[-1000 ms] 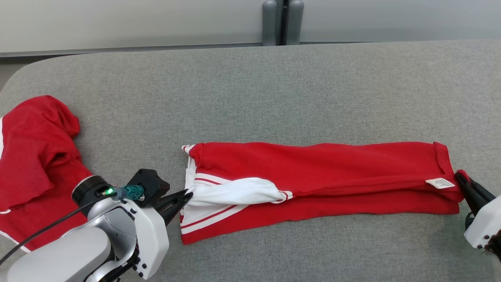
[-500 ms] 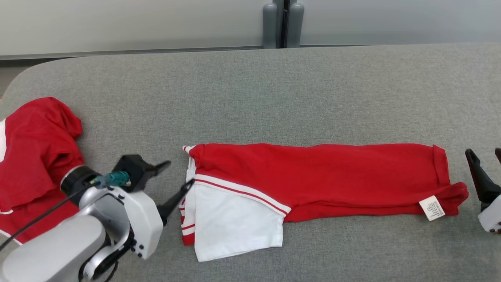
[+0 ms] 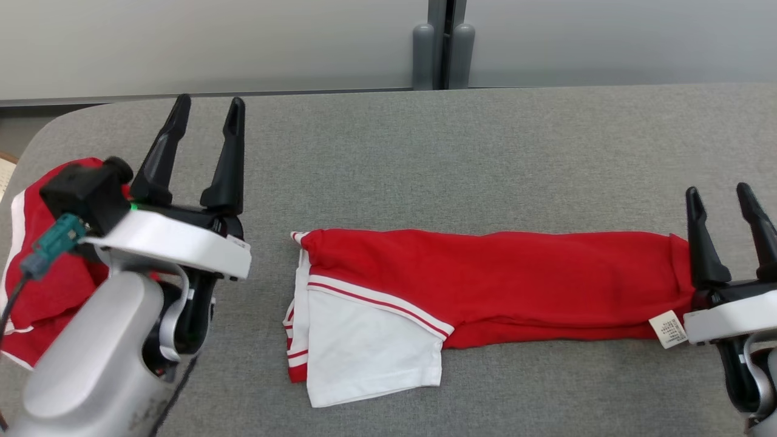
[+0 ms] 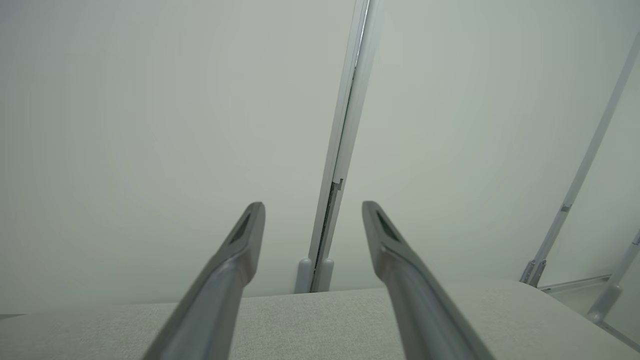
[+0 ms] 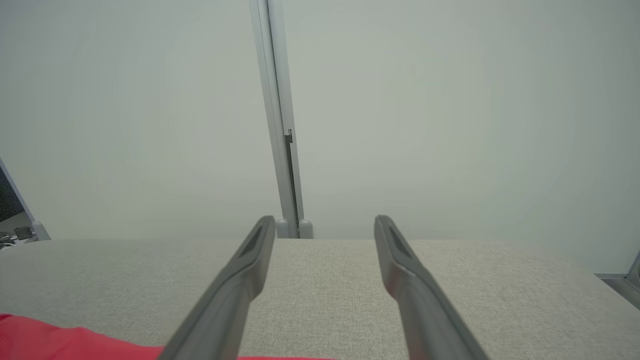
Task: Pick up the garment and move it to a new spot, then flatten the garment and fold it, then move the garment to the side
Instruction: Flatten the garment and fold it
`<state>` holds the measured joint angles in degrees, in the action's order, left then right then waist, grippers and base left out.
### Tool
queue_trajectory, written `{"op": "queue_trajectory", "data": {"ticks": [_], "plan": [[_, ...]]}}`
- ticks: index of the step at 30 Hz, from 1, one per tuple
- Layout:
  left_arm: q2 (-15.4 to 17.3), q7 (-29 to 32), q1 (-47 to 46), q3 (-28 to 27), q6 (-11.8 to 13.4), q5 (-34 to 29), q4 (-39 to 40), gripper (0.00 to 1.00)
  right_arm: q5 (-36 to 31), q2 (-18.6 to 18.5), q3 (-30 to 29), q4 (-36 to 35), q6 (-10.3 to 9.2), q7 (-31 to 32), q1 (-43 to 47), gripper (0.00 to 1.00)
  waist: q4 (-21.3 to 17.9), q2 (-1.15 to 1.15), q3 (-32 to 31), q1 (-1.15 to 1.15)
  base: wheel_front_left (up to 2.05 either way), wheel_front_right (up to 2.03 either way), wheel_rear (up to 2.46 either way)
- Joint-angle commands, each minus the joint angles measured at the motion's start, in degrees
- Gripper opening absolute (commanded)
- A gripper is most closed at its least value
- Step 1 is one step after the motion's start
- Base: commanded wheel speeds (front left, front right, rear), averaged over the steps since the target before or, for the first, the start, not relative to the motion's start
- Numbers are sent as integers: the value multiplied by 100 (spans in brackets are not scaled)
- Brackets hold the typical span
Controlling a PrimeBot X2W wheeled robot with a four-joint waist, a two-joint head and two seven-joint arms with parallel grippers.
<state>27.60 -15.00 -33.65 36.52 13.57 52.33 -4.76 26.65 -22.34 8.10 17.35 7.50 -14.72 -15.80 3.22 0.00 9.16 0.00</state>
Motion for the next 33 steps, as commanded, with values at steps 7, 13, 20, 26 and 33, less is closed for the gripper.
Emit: {"op": "queue_trajectory", "data": {"ticks": [7, 13, 20, 26, 33], "plan": [[-1408, -22, 1560, -1725, -651, -1261, -18, 100, -713, 739, -494, -593, -2, -52, 514, 100, 62, 0, -94, 0, 0, 0, 0], [-2176, -23, 2326, -2574, -1435, -2146, -431, 100, -991, 1078, -590, -601, -2, -54, 783, 100, 75, 0, -119, 0, 0, 0, 0], [-2417, -23, 2414, -2990, -1868, -2756, -682, 100, -1089, 1163, -730, -422, -2, -55, 825, 100, 127, 0, -90, 0, 0, 0, 0], [-2456, -23, 2279, -3009, -2005, -2943, -752, 100, -1123, 1295, -1168, 404, -2, -23, 583, 100, 153, 0, 25, 0, 0, 0, 0], [-2460, -24, 2211, -2878, -2037, -2834, -785, 100, -1212, 1367, -1727, 1443, -2, 120, 103, 100, 202, 0, 215, 0, 0, 0, 0]]}}
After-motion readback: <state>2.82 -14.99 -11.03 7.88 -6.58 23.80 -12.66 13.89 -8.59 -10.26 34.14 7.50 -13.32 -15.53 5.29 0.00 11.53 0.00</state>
